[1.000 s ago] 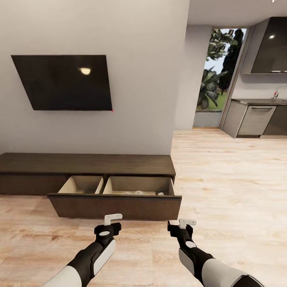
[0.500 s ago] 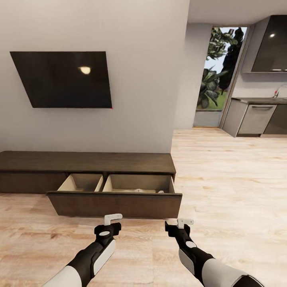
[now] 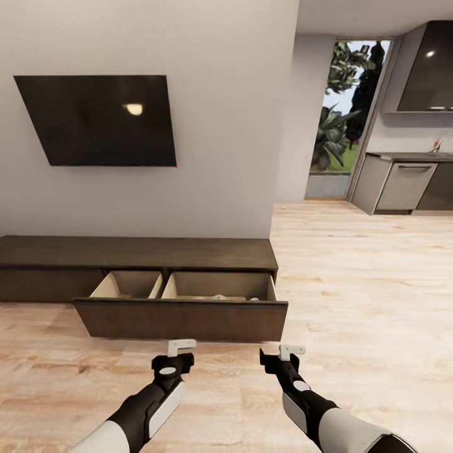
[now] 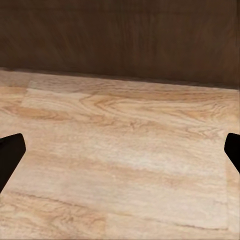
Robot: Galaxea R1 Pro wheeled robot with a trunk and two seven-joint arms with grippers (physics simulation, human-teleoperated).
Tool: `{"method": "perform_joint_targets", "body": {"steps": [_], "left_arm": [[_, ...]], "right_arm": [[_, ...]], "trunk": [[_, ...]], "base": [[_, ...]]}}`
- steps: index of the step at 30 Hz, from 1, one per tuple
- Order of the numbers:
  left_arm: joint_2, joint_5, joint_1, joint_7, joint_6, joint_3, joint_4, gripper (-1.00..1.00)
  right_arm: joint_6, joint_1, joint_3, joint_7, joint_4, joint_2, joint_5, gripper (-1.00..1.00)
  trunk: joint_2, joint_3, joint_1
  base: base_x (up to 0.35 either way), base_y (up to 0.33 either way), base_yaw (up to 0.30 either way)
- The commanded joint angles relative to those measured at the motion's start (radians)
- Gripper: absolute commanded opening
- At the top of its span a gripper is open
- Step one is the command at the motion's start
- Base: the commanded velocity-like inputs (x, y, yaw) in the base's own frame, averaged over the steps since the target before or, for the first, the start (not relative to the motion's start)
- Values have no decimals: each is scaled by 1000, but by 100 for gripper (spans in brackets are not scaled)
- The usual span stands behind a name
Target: Place each of the two pumpkins and all three candles from the living room inside a cabinet in the living room (use any cabinet), then make sure every cabinet is closed, and position the cauldron so it is next to a table in the living room.
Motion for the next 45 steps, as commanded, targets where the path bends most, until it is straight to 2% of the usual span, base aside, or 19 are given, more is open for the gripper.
{"method": "perform_joint_targets", "body": {"steps": [1, 12, 17, 22, 34, 40, 45], "left_arm": [[1, 5, -1, 8, 4, -9, -2, 100], [3, 5, -1, 8, 1, -16, -2, 100], [3, 5, -1, 7, -47, -17, -2, 100], [4, 4, 0, 8, -65, -17, -2, 100], [4, 2, 0, 8, -70, -17, -2, 100], [5, 4, 2, 9, -140, -18, 0, 100], [4, 3, 7, 9, -151, -19, 0, 100]], "right_arm": [[-8, -1, 9, -6, 1, 0, -5, 100], [-32, -1, 9, -6, 1, 0, -7, 100], [-32, -1, 9, -6, 2, 0, -7, 100], [-32, -1, 9, -5, 3, 0, -7, 100], [-32, -1, 9, -5, 3, 2, -7, 100], [-32, -1, 9, -5, 5, 1, -7, 100], [-33, -1, 9, -5, 6, 2, -7, 100]], "trunk": [[-8, -4, 4], [-85, -39, 46], [-120, -54, 65], [-155, -70, 84], [-239, -108, 130], [-281, -126, 153], [-302, -136, 165]], "base": [[0, 0, 0], [0, 0, 0], [0, 0, 0], [0, 0, 0], [0, 0, 0], [0, 0, 0], [0, 0, 0]]}}
